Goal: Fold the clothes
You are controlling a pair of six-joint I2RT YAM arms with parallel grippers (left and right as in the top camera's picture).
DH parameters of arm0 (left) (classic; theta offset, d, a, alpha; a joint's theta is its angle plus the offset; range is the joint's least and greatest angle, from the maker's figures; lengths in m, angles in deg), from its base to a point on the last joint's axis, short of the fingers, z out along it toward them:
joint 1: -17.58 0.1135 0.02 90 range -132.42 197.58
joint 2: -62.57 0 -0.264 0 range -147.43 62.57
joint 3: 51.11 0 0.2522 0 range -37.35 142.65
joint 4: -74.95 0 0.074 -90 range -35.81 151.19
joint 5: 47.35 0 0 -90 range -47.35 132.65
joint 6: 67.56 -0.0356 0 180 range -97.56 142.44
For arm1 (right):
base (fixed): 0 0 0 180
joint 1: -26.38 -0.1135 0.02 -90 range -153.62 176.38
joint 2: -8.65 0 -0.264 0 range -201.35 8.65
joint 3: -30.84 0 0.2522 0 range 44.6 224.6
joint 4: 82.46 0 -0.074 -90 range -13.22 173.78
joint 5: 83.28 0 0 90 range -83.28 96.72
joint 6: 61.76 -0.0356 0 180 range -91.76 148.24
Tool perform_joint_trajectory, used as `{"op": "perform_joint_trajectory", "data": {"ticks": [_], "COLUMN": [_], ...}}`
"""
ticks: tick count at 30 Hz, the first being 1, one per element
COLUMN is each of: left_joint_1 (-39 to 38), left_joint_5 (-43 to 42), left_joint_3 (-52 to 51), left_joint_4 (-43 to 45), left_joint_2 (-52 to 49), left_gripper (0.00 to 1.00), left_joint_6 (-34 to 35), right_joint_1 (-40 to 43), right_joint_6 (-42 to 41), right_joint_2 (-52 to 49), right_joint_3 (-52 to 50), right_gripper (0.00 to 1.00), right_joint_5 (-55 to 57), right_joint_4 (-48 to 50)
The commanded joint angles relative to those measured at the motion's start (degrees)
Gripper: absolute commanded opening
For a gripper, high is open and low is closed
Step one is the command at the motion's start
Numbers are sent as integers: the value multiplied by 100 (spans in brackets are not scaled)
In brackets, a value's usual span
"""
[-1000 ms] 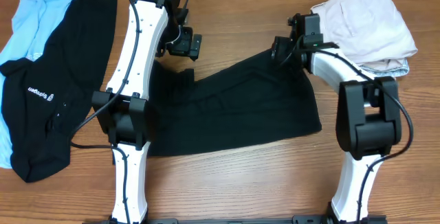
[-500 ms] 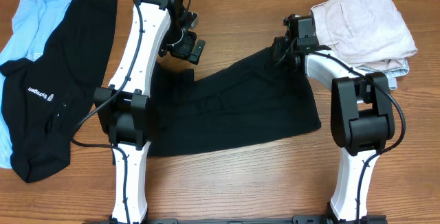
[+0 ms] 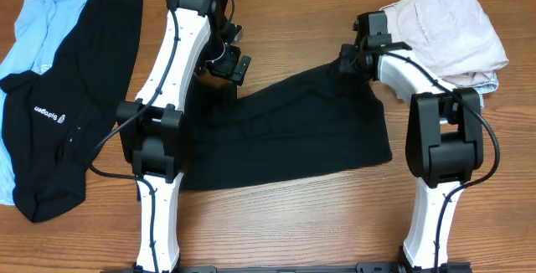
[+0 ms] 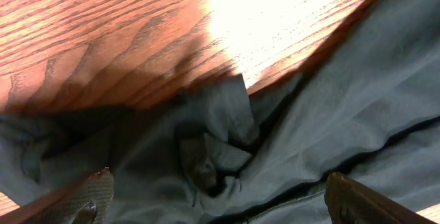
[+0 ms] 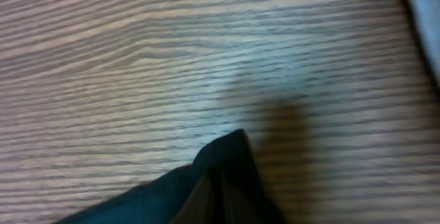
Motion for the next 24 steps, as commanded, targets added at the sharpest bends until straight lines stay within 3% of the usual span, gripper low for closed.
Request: {"op": "perform_joint_trajectory", "data": {"ticks": [1,8,18,24], "left_joint_1": [-42,-39,-39,-39], "left_joint_5": [-94,-94,-236,-238], "left_joint_3": [-42,-42,-50,-50], "left_joint_4": [0,24,35,107], "left_joint_2": [-20,-20,-199,-654], "left_gripper": [100,100,99,92], "left_joint_6": [0,2,66,63], "right_joint_1": [37,48,55,55], "right_joint_6": [7,7,2,4], "right_joint_2": [4,44,42,42], "right_joint_3": [472,973,1001,1001], "right_gripper": [4,4,4,4], "right_joint_5": [94,116,116,114], "right_joint_4": [-179,-911,-1082,-1128]}}
